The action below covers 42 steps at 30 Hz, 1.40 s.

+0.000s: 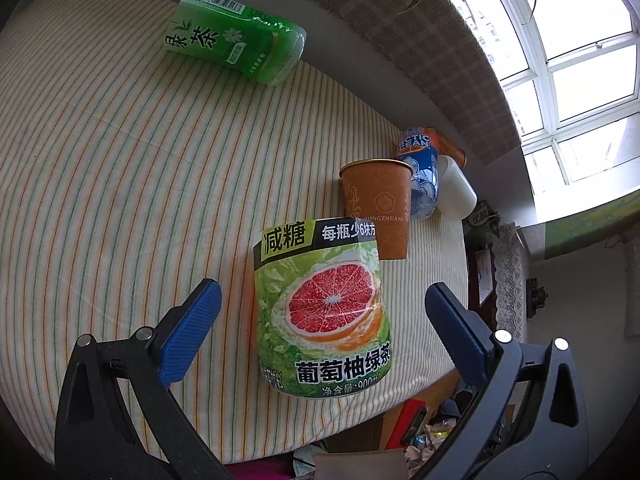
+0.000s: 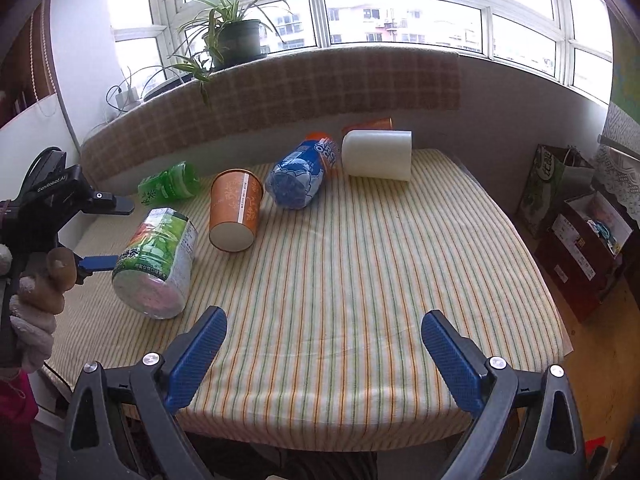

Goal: Flip cup upright

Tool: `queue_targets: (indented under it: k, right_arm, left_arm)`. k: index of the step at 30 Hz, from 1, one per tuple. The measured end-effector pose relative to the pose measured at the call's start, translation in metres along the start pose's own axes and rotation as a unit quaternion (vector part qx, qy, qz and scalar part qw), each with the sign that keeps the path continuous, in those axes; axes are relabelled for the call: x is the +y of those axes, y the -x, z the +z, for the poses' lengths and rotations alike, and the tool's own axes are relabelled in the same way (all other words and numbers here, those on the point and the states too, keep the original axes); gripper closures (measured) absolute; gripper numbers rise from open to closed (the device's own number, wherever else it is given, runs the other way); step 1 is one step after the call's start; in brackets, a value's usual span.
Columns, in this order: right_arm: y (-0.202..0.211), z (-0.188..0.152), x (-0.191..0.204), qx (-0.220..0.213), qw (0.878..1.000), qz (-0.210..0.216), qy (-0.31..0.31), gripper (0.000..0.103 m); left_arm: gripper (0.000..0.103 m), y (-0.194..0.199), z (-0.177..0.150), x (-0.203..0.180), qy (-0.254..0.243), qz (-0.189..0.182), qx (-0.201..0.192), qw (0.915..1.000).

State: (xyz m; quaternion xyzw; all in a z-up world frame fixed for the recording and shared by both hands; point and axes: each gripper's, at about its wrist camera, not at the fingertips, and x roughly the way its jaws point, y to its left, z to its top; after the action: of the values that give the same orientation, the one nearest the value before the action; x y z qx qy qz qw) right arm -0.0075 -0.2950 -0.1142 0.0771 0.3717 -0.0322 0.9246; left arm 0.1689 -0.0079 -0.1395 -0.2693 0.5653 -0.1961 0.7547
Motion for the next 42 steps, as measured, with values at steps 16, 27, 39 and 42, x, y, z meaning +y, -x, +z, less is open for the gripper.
queue_targets:
  k: [16, 27, 39, 42]
  right_arm:
    - [0.001, -0.006, -0.008, 0.006, 1.0, -0.009, -0.009, 0.004]
    - [0.001, -0.008, -0.01, 0.008, 1.0, -0.014, -0.015, 0.004]
    - [0.0, -0.006, -0.007, 0.009, 1.0, -0.013, -0.014, 0.004]
    - [-0.002, -0.006, -0.005, 0.01, 1.0, -0.011, -0.014, 0.004]
  left_arm:
    - [0.004, -0.033, 0.007, -0.004, 0.0, 0.013, 0.033, 0.9994]
    - [0.02, -0.04, 0.005, -0.01, -0.012, 0.018, 0.035, 0.9991]
    - [0.02, -0.016, -0.011, -0.034, -0.09, 0.062, -0.034, 0.9934]
    - [0.02, -0.007, -0.017, -0.038, -0.113, 0.076, -0.056, 0.9891]
